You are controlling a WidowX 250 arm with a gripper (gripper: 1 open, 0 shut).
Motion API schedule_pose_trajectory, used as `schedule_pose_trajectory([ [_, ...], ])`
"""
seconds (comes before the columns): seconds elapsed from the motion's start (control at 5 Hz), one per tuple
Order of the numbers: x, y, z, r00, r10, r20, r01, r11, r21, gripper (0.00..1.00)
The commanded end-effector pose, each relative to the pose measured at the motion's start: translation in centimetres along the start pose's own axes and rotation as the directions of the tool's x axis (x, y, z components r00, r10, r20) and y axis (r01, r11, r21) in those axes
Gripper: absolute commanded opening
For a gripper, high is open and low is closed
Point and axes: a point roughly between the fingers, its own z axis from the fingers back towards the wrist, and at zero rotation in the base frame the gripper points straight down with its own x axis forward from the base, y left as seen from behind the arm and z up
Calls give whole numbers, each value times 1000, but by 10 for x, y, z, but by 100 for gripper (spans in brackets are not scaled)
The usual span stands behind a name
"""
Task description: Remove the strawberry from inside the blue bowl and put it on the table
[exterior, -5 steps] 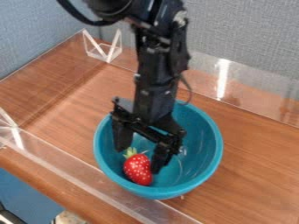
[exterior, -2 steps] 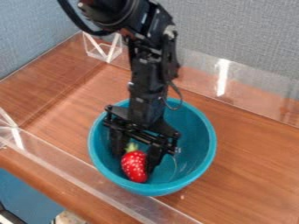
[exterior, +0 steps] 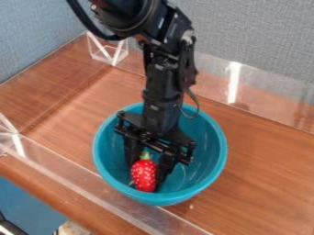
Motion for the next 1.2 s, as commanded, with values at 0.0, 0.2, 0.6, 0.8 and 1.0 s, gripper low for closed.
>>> schedule_pose_trajectory([
  [0.0,-7,-2,15,996,-74,54,73,997,14,0],
  [0.2,-12,-7,27,995,-73,62,72,997,19,0],
  [0.6,-14,-12,39,988,-132,76,129,991,41,0],
  [0.8,-12,-13,38,978,-194,82,189,980,58,0],
  [1.0,-10,-11,43,983,-162,88,157,986,60,0],
])
